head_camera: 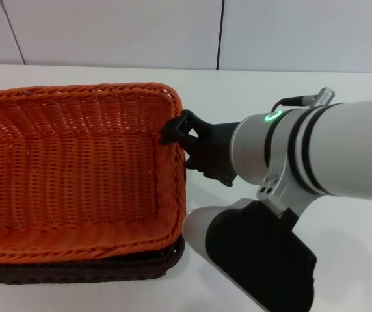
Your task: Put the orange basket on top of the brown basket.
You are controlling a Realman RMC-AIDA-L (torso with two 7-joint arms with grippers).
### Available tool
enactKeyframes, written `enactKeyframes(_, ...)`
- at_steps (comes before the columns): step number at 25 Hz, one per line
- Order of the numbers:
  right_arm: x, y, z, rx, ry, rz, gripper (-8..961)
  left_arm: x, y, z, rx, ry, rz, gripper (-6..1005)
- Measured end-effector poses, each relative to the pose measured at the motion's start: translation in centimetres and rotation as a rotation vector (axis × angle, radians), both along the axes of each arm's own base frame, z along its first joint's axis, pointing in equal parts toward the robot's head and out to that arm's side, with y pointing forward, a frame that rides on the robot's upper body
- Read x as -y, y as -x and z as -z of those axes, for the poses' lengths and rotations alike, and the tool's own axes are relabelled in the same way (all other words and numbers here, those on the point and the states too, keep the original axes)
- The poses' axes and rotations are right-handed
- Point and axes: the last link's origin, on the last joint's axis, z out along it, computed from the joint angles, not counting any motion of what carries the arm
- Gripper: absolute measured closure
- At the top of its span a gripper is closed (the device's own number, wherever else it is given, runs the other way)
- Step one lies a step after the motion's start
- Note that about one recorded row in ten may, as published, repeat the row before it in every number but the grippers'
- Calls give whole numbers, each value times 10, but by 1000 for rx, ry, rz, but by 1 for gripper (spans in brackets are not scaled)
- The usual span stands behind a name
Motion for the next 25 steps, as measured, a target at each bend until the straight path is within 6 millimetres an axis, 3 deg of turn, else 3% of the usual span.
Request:
enactKeyframes(5, 3, 7, -14, -31, -22, 16, 466, -2, 0, -1, 2, 1, 2, 383)
enactKeyframes(10, -8, 18, -32, -106, -82, 23, 466, -3, 0, 0, 8, 4, 1, 383)
enactKeyframes(14, -25, 32, -49, -222, -156, -1, 466, -5, 1, 1, 21, 12, 7, 383)
enactKeyframes(16, -36, 48, -65, -345, -215, -25, 466, -6, 2, 2, 32, 20, 11, 383)
enactKeyframes(25, -46, 80, -91, -705, -278, -7, 467, -2, 7, 11, 47, 113, 13, 383)
